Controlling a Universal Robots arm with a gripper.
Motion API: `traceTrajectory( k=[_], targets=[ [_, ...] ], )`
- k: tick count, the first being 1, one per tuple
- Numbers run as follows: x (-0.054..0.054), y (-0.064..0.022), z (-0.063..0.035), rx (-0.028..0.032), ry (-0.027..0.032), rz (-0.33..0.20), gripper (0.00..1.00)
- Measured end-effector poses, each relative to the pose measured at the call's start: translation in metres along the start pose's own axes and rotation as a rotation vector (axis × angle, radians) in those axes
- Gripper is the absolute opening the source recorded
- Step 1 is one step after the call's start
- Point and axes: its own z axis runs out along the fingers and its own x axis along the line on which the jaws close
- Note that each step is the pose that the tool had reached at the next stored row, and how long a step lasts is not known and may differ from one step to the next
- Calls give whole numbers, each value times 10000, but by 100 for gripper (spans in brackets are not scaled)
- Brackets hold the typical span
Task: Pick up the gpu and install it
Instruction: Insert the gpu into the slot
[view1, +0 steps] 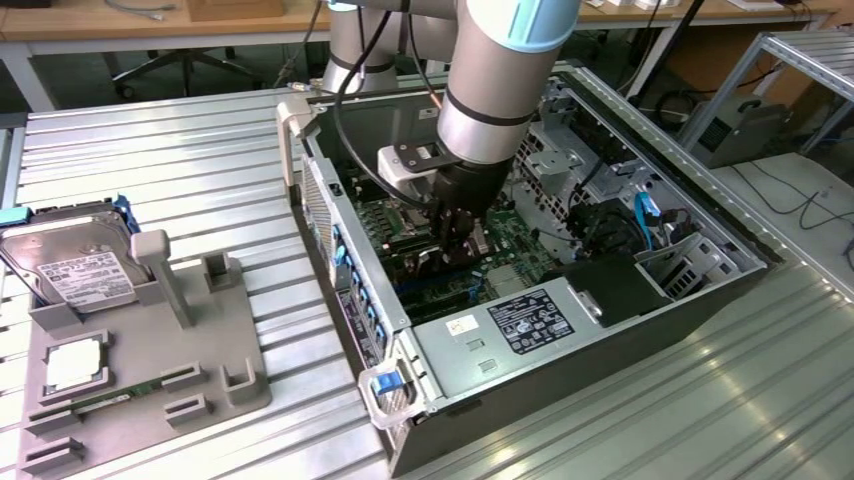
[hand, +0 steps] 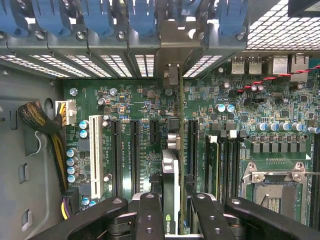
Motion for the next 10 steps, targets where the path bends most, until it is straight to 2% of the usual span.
traceTrajectory(
  k=[10],
  targets=[
    [0,-2,-1,0,1,-1,27]
  ],
)
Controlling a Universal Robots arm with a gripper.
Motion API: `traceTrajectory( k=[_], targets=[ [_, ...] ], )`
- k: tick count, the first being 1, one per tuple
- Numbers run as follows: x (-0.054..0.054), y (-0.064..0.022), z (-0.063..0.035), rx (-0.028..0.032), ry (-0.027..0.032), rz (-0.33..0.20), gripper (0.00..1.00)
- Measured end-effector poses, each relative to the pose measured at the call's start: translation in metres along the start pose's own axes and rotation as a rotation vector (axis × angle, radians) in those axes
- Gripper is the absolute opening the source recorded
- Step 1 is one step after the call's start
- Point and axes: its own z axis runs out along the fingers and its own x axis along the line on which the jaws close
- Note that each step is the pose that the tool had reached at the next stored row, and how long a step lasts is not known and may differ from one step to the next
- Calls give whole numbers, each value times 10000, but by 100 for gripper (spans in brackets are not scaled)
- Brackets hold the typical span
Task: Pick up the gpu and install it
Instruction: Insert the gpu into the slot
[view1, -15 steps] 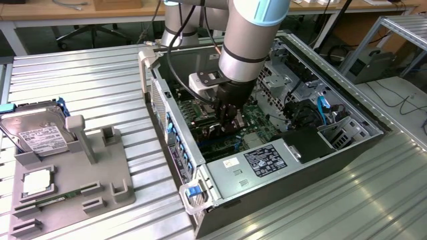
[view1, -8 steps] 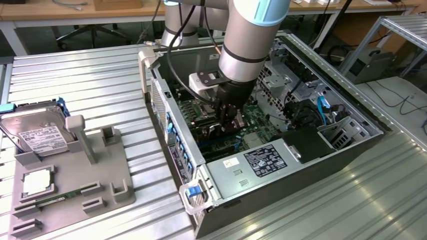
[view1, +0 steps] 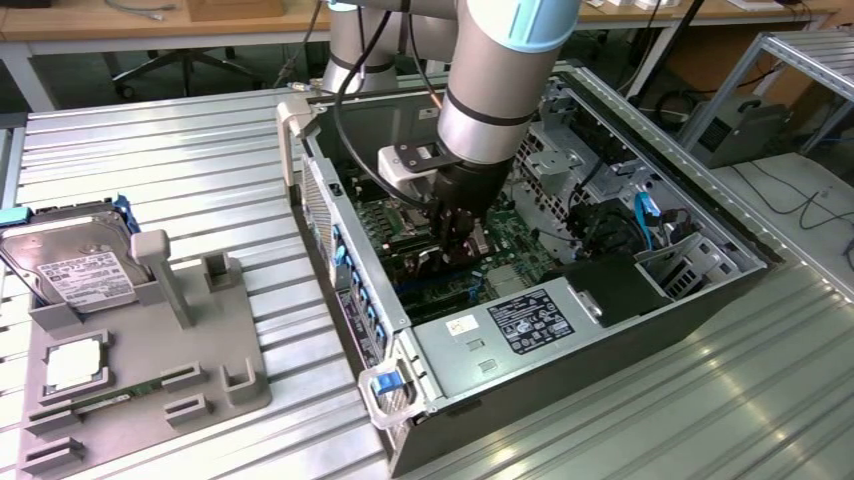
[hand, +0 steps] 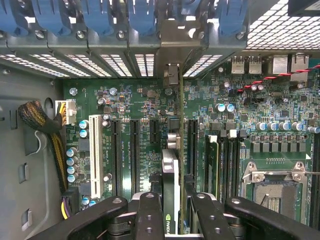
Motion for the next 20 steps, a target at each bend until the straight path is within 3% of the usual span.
traceTrajectory(
  k=[7,10,14,20],
  targets=[
    [0,0,0,0,0,0,27],
    [0,0,0,0,0,0,41],
    [0,0,-6,-1,4,0,41],
    [-5,0,-146,1,0,0,41]
  ],
)
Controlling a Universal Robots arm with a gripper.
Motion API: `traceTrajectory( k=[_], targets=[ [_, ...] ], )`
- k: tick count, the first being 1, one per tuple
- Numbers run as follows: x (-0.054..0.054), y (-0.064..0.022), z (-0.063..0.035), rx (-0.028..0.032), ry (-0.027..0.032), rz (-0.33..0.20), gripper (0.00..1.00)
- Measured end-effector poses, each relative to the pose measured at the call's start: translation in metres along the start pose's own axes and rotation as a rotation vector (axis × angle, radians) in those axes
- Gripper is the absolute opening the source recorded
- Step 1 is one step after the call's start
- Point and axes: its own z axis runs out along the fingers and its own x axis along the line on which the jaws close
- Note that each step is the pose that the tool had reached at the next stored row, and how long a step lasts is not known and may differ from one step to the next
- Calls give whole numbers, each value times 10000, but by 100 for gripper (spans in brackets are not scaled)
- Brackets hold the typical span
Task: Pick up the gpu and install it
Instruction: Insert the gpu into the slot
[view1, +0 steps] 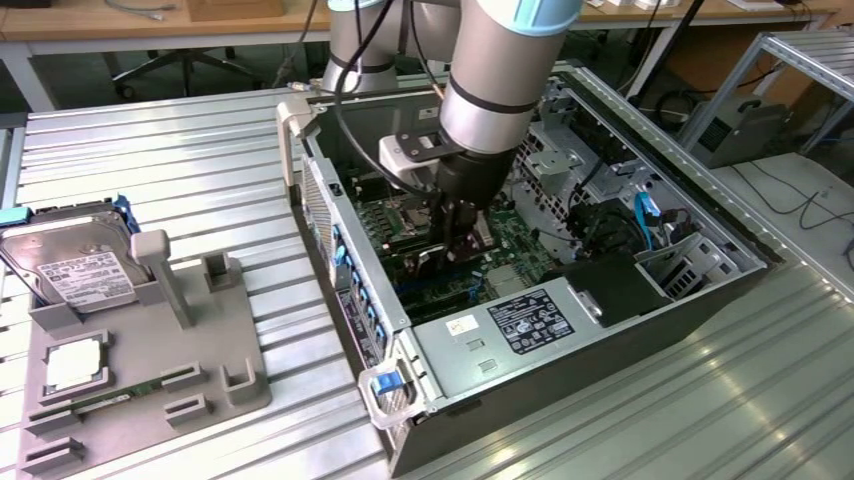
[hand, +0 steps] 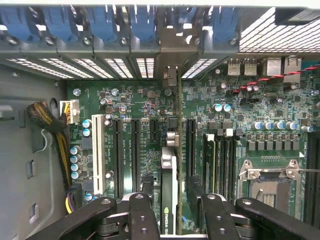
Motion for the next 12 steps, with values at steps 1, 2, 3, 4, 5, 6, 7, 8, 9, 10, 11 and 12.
traceTrajectory(
  k=[1,2,3,4,5,6,7,8,9,10,11,12],
  targets=[
    [-1,0,-21,0,0,0,41],
    [-2,0,-39,-1,2,0,41],
    [-2,0,-46,0,0,1,41],
    [-2,1,-46,0,-1,1,41],
    [-2,0,-46,1,-1,1,41],
    [-2,0,-46,0,-1,1,41],
    [-2,1,-45,0,0,15,41],
    [-2,1,-45,-1,2,28,41],
    [-2,1,-44,0,1,32,41],
    [-2,0,-41,1,0,33,41],
    [-2,0,-35,2,-2,33,41],
    [-2,1,-26,2,-2,33,41]
  ],
)
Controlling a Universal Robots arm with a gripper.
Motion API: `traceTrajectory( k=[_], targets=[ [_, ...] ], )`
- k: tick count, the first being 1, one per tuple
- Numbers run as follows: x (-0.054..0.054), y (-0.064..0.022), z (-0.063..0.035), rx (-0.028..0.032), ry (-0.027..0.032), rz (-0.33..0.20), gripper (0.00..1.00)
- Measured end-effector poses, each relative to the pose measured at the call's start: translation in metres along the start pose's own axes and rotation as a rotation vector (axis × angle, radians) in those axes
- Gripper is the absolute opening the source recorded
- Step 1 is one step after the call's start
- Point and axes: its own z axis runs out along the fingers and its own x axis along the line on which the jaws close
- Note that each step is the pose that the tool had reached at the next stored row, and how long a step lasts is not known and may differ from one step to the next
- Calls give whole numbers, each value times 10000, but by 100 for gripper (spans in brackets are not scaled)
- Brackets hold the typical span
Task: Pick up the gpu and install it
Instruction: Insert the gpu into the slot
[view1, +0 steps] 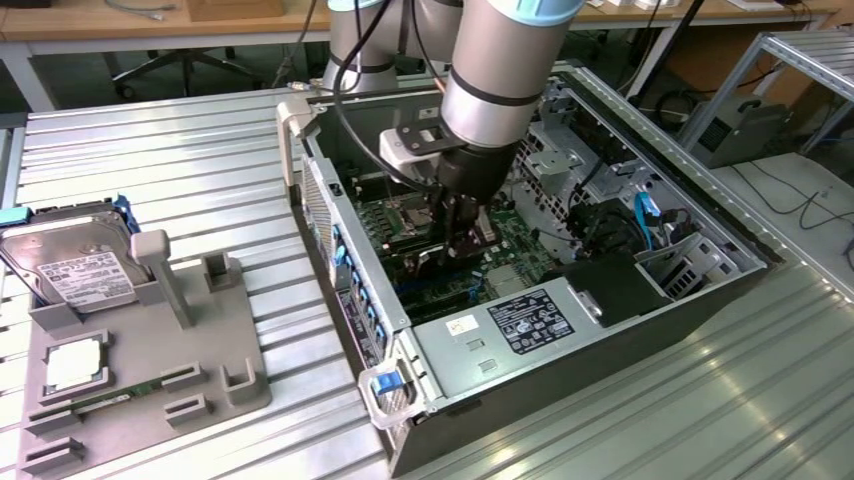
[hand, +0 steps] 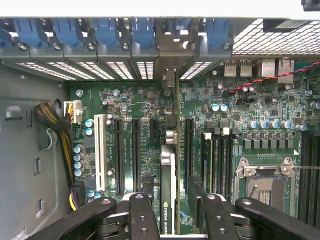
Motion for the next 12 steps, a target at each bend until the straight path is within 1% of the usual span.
traceTrajectory(
  k=[6,12],
  targets=[
    [1,13,37,0,1,2,41],
    [1,14,41,-1,2,0,41]
  ],
)
